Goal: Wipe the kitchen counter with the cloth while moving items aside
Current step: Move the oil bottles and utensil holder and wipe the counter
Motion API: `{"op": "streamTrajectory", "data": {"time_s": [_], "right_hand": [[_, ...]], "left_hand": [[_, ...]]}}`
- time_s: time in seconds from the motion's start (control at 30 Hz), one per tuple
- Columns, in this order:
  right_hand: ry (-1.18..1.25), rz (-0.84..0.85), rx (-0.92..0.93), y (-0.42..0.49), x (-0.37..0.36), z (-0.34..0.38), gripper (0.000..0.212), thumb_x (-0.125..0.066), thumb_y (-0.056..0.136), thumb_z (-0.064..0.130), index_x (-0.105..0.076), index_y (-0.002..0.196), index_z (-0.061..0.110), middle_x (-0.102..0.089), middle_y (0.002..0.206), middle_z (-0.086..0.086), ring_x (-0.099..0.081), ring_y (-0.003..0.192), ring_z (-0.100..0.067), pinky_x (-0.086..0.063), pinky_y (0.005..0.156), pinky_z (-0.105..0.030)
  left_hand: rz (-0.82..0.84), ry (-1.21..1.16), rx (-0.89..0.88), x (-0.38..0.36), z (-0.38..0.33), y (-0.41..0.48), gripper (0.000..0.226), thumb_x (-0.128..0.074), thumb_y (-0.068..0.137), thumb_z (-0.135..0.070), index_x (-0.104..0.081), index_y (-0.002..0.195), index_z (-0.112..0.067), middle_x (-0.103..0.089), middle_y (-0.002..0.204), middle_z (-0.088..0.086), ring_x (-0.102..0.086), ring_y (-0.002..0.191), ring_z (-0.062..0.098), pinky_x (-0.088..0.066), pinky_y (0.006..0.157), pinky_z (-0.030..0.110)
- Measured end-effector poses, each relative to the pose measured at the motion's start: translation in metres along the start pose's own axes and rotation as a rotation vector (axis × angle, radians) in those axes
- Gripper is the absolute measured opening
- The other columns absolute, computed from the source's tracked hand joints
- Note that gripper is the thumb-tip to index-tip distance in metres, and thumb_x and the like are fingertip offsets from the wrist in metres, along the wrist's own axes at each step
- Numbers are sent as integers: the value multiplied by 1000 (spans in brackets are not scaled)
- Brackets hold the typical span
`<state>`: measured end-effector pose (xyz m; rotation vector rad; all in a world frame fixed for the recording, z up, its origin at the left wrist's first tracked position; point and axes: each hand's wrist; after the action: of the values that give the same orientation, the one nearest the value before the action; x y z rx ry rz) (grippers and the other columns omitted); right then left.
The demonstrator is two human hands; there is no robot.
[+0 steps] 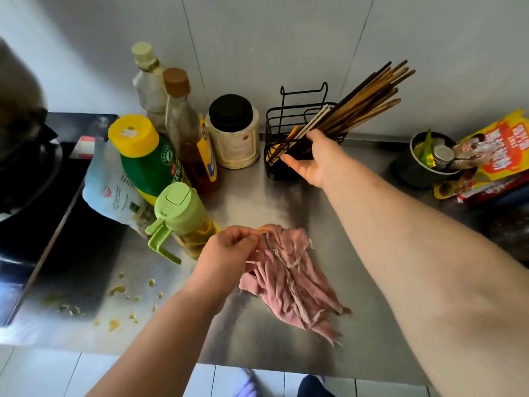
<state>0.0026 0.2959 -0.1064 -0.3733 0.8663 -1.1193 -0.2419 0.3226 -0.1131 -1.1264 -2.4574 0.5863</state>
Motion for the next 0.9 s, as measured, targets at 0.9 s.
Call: {"op": "streamTrajectory", "data": {"time_s": [0.9], "right_hand": [[59, -420, 167, -98, 220, 75, 33, -33, 100, 5, -57, 122, 7, -71, 92, -10, -70, 77, -23, -60, 62, -34]], "left_hand": [[150, 16, -49, -130, -61, 35, 16, -49, 96, -12, -66, 93, -12, -72, 84, 6, -67, 69, 15, -50, 61, 26]]}}
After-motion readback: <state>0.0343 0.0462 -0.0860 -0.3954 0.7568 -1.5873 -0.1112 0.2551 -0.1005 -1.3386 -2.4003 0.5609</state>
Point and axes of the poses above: each hand's wrist, its own y-axis towards the middle knuckle, its own x-axis out of the back of the hand, z = x × y
